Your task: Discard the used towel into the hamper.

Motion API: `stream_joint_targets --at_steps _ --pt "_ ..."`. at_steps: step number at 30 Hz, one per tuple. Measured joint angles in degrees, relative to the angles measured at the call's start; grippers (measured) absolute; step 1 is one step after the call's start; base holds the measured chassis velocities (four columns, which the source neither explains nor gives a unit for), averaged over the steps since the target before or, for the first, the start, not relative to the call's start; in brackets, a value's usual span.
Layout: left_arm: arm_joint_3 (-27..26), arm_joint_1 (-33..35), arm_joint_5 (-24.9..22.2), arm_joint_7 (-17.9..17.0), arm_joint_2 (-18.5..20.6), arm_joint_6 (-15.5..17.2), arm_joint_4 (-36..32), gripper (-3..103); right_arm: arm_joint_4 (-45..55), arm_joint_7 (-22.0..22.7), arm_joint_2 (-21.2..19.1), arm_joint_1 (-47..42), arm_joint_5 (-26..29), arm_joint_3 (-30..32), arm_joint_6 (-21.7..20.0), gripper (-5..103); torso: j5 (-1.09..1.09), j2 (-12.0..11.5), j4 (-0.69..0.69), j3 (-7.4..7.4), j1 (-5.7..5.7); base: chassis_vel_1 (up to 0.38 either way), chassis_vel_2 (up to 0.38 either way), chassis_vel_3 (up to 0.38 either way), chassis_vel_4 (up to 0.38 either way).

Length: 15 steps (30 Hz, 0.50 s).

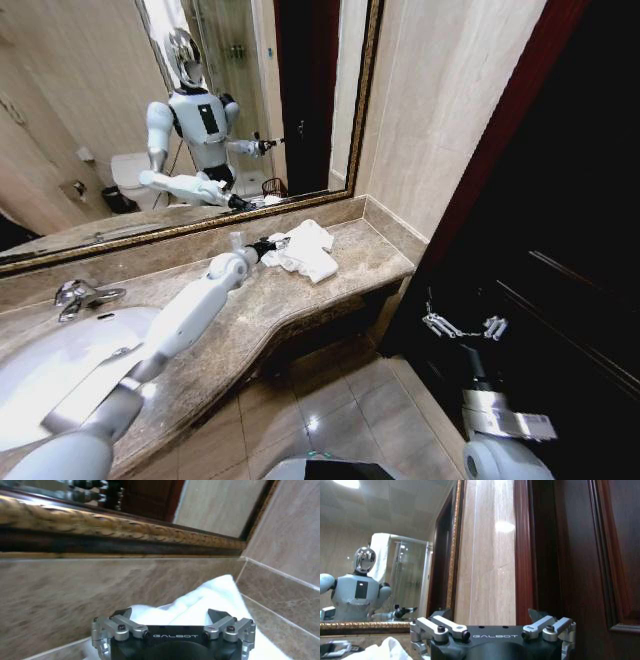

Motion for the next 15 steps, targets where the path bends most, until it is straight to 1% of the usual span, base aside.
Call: stream_joint_targets --at_steps 2,4,7,11,15 --pt "0.3 -0.2 -0.5 0.2 -0.2 0.0 0.2 99 0.0 0.0 0.0 0.0 0.0 0.0 0.0 100 0.00 0.0 0.00 0.00 0.00 0.000 0.000 0.000 0.000" --pt "1.5 -0.7 -2.5 0.3 -1.1 0.1 0.3 100 -0.2 0.0 0.0 0.1 0.0 0.0 0.0 100 0.00 0.0 0.01 0.00 0.00 0.000 0.000 0.000 0.000" --pt "2.2 -0.6 -3.3 0.2 -1.8 0.3 0.1 100 -0.2 0.0 0.0 0.1 -0.1 0.0 0.0 100 0.00 0.0 0.00 0.00 0.00 0.000 0.000 0.000 0.000" --pt "4.2 -0.3 -3.3 0.0 -2.5 0.4 0.4 100 -0.2 0.0 0.2 0.0 -0.1 0.0 0.0 100 -0.01 0.0 0.01 -0.01 -0.01 0.000 0.000 0.000 0.000" --pt "6.0 -0.7 -1.7 0.0 -3.5 0.2 2.6 100 -0.2 -0.3 0.5 -0.3 -0.2 0.2 0.6 100 0.00 0.0 0.01 -0.01 -0.01 0.000 0.000 0.000 0.000"
